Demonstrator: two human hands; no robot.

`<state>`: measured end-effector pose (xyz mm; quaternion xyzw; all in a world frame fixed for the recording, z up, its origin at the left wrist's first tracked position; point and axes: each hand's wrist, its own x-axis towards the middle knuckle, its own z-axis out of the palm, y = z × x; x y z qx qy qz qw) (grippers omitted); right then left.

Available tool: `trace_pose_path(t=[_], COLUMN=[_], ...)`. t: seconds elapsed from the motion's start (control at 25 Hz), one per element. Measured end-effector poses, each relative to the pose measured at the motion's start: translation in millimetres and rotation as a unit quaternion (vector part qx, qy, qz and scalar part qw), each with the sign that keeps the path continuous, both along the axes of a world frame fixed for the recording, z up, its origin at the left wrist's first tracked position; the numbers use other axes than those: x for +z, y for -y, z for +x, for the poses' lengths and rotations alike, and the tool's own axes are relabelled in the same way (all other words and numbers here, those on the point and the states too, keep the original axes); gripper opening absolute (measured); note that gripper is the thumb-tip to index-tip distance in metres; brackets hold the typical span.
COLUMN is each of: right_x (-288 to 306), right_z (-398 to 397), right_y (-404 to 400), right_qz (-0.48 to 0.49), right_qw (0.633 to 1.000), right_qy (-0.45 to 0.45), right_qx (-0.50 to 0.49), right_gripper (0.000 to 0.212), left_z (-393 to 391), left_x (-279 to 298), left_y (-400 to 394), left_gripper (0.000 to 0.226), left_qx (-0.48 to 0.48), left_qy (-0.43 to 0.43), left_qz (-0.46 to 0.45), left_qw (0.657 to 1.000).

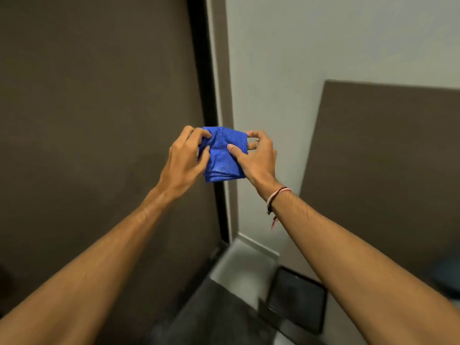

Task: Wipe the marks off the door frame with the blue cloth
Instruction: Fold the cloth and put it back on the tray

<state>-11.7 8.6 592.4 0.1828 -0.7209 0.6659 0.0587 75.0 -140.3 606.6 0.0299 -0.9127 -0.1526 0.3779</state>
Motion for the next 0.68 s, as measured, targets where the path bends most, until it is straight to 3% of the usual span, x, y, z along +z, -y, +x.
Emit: trace_pose_path(t=[0.12, 0.24, 0.52, 0.68], right_x=[-70, -166, -400, -522], right_z=[-46, -89, -119, -118], right_y=[-60, -120, -205, -230], right_qz=[0.033, 0.081, 0.216, 0.256], right_qw=[0.997, 0.984, 0.925, 0.872], right_qy=[0.066, 0.144, 0.298, 0.409], right_qx=[-0.028, -0.063, -0.096, -0.084], right_gripper=[0.038, 0.039, 0.052, 0.031], left_z=[-55, -105, -148, -150], left_x=[-75, -172, -402, -515], left_y=[-53, -108, -188, -221], left_gripper=[0.022, 0.023, 0.027, 0.026], left_qx=[-0.045, -0.079, -0.088, -0.075], left_qy=[0.036, 0.126, 0.333, 0.436], left_qz=[0.052, 0.099, 0.181, 0.205], left_qw=[0.997, 0.984, 0.921, 0.873])
